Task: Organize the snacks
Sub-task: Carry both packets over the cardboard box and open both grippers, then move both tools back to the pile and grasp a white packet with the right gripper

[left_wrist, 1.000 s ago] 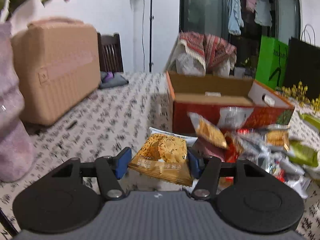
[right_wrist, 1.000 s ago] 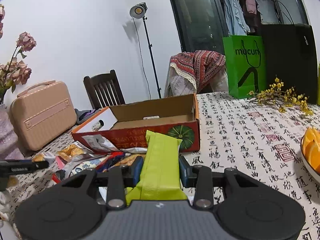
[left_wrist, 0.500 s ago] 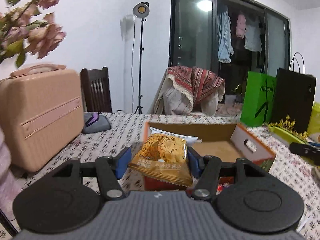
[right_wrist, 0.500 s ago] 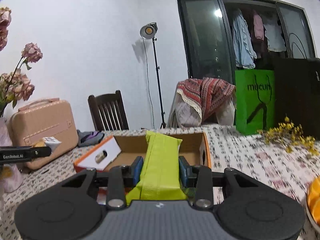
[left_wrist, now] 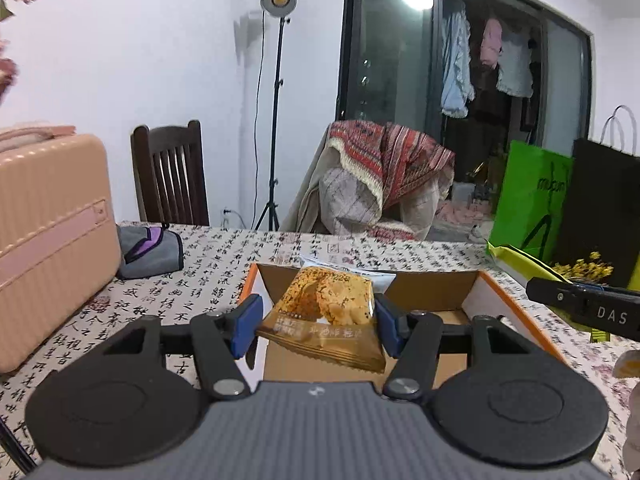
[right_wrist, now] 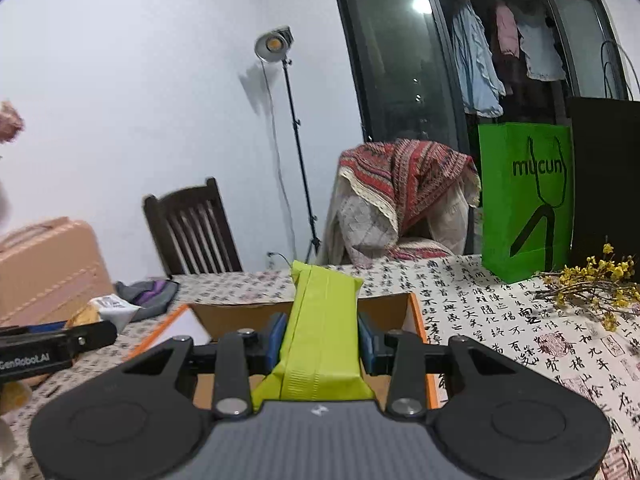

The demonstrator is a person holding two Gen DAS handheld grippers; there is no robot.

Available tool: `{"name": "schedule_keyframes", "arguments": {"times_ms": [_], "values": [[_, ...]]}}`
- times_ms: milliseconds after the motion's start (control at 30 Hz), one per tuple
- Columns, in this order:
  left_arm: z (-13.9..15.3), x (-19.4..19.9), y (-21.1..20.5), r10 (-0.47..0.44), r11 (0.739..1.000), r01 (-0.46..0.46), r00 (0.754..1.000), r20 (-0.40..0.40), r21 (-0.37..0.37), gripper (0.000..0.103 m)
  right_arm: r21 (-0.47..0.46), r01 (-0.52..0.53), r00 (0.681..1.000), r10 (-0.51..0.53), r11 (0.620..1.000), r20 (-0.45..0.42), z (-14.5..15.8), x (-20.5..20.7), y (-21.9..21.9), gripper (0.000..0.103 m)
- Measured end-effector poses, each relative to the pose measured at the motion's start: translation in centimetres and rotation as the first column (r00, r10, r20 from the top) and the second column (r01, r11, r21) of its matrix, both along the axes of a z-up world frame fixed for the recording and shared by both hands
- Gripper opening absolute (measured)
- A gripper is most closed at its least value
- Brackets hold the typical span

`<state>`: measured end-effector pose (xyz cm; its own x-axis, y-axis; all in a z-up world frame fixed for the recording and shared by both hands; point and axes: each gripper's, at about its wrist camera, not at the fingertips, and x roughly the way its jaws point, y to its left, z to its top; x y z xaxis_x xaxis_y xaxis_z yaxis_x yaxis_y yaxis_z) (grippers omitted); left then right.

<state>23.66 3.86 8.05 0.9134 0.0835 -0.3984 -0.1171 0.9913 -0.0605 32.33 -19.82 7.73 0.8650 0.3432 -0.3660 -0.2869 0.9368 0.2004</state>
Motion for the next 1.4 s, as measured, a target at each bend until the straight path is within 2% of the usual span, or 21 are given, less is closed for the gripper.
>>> {"name": "schedule_keyframes", "arguments": {"times_ms": [200, 300, 400, 500, 567, 633, 667, 700, 733, 800, 867, 933, 1167, 1400], "values": [[-2.5, 3.9, 0.6, 0.047, 0.999, -0.048, 0.997, -0.058, -0.016, 0.061, 0.0, 0.01, 0.998, -0.01, 1.0, -0.066, -2.5, 4.0, 0.4, 0.037], [-3.8, 4.4, 1.1, 0.046, 0.998, -0.049, 0.998, -0.051, -0.048, 0.061, -0.01, 0.007, 0.997, -0.008, 1.0, -0.079, -3.9, 4.7, 0.2, 0.037], [-4.7, 4.9, 1.1, 0.04, 0.999, -0.042, 0.997, -0.064, -0.027, 0.061, -0.008, 0.004, 0.996, -0.005, 1.0, -0.092, -4.7, 5.1, -0.1, 0.037], [-4.9, 4.9, 1.3, 0.025, 0.999, -0.028, 0.998, -0.063, -0.042, 0.063, -0.017, -0.011, 0.994, 0.009, 1.0, -0.107, -5.1, 5.3, -0.1, 0.037], [-4.9, 4.7, 1.4, 0.023, 0.998, -0.026, 0.998, -0.052, -0.05, 0.068, -0.018, -0.023, 0.993, 0.021, 1.0, -0.118, -5.4, 5.3, -0.1, 0.038], [-4.9, 4.4, 1.4, 0.022, 0.998, -0.024, 0.999, -0.032, -0.054, 0.087, -0.002, -0.039, 0.992, 0.039, 0.999, -0.117, -5.4, 5.2, -0.2, 0.038], [-4.9, 4.1, 1.4, 0.027, 0.998, -0.028, 0.999, -0.019, -0.055, 0.093, -0.002, -0.045, 0.993, 0.045, 0.999, -0.112, -5.3, 5.1, -0.2, 0.039], [-4.7, 3.8, 1.4, 0.032, 0.998, -0.032, 0.999, -0.005, -0.057, 0.102, -0.006, -0.044, 0.993, 0.043, 0.999, -0.106, -5.2, 4.9, -0.2, 0.05], [-4.6, 3.6, 1.5, 0.032, 0.997, -0.031, 0.999, 0.012, -0.065, 0.103, -0.006, -0.043, 0.994, 0.042, 0.999, -0.102, -5.1, 4.8, -0.2, 0.068], [-4.4, 3.3, 1.6, 0.028, 0.996, -0.026, 0.999, 0.025, -0.085, 0.103, -0.002, -0.039, 0.995, 0.039, 0.999, -0.091, -5.0, 4.6, -0.3, 0.089], [-4.3, 3.1, 1.9, 0.024, 0.994, -0.021, 0.999, 0.029, -0.108, 0.103, -0.002, -0.039, 0.996, 0.039, 0.999, -0.082, -4.8, 4.4, -0.4, 0.091], [-4.3, 3.1, 1.9, 0.031, 0.994, -0.028, 0.999, 0.028, -0.106, 0.103, -0.004, -0.038, 0.996, 0.038, 0.999, -0.083, -4.6, 4.3, -0.4, 0.103], [-3.4, 2.2, 1.6, 0.039, 0.994, -0.034, 0.998, 0.055, -0.102, 0.103, -0.015, -0.024, 0.996, 0.023, 1.0, -0.085, -4.1, 4.0, -0.6, 0.103], [-1.0, 0.9, 1.2, 0.047, 0.993, -0.041, 0.997, 0.054, -0.107, 0.103, -0.044, -0.016, 0.999, 0.015, 0.999, -0.032, -1.3, 1.6, -0.6, 0.103]]}}
